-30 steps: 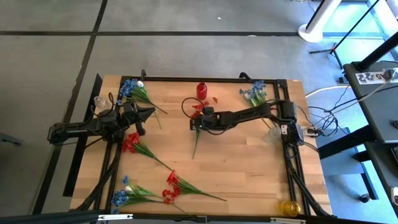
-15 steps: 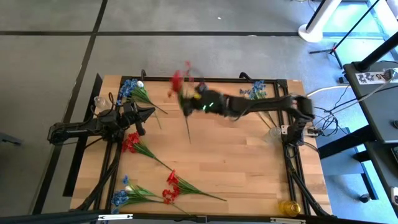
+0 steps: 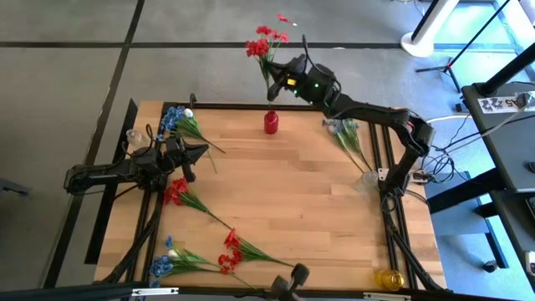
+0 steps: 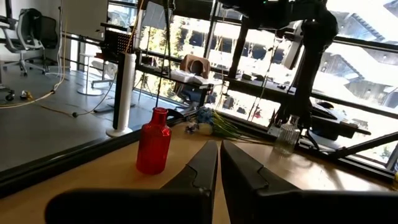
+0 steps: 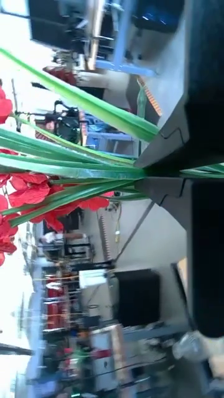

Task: Sort flowers into vase by color
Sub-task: Put the top red flowers into the red vase

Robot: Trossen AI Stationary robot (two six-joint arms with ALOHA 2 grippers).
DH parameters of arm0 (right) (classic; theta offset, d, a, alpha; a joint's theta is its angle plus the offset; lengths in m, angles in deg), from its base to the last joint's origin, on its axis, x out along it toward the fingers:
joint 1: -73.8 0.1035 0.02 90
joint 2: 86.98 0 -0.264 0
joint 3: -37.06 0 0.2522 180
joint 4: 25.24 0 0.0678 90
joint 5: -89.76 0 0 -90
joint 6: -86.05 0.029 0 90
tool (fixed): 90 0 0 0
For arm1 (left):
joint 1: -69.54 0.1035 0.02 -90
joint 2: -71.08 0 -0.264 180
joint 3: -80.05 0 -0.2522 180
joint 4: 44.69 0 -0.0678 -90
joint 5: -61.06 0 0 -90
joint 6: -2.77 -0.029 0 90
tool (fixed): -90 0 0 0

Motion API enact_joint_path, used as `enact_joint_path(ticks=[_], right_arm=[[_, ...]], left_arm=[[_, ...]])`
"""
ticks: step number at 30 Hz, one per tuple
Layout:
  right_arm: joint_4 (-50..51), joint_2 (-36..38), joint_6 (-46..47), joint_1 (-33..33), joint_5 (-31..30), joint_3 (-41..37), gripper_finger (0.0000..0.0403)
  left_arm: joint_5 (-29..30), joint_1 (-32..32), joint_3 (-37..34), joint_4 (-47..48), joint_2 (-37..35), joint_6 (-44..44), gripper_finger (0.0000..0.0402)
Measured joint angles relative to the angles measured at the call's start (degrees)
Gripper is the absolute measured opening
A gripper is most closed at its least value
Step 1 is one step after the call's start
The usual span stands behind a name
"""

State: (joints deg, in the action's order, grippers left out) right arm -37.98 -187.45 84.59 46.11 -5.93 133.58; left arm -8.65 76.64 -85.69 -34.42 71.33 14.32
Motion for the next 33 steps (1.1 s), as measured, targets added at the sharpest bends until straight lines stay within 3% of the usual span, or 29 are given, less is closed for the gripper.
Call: enact_joint_path(ticks=[6, 10, 19, 27, 33], right_arm=[[-0.83, -2.49, -1.80, -2.52, 7.43, 0.00, 0.0006], [-1.60, -3.27, -1.85, -2.73, 8.61, -0.98, 0.0004], [-11.60, -3.38, -0.19, -2.73, 8.34, -9.99, 0.0004], [-18.84, -3.06, 0.11, -2.73, 6.86, -11.33, 0.0004], [-15.17, -2.99, -0.47, -3.56, 4.93, -11.30, 0.0007]], left_arm=[[0.00, 0.00, 0.00, 0.01, 0.00, 0.00, 0.0018], [0.00, 0.00, 0.00, 0.02, 0.00, 0.00, 0.0018], [0.01, 0.00, 0.00, 0.01, 0.01, -0.01, 0.0018], [0.00, 0.00, 0.00, 0.01, 0.00, 0.00, 0.0018], [0.00, 0.00, 0.00, 0.02, 0.00, -0.02, 0.0018]])
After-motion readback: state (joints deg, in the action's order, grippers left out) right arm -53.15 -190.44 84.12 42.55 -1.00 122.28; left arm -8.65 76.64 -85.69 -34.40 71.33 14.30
